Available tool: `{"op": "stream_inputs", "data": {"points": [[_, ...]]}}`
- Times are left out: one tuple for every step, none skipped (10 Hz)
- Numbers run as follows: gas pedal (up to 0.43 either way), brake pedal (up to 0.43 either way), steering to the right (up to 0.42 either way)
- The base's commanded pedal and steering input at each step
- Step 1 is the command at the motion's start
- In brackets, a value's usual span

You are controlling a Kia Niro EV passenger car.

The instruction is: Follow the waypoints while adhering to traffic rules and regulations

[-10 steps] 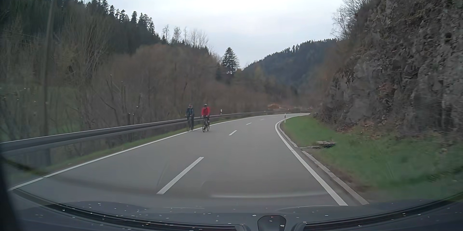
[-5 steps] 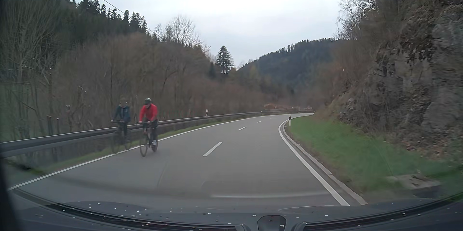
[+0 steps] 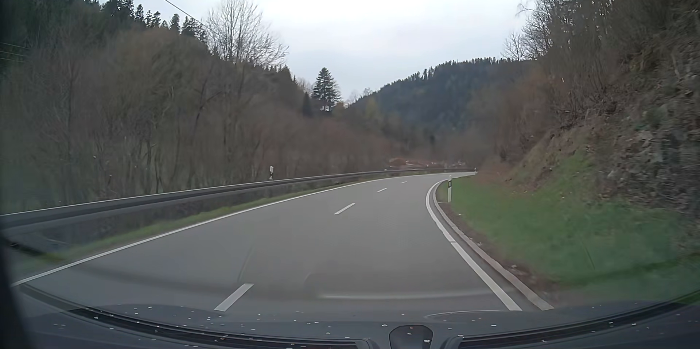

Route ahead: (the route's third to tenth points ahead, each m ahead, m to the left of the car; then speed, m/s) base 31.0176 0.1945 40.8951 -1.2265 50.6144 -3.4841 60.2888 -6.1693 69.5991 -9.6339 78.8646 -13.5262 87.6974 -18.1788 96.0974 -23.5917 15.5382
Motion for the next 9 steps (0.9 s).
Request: {"op": "stream_inputs", "data": {"points": [[0.0,0.0,0.021],[0.0,0.0,0.021],[0.0,0.0,0.021],[0.008,0.0,0.021],[0.028,0.0,0.021],[0.13,0.0,0.021],[0.248,0.0,0.021],[0.26,0.0,0.021],[0.268,0.0,0.021]]}}
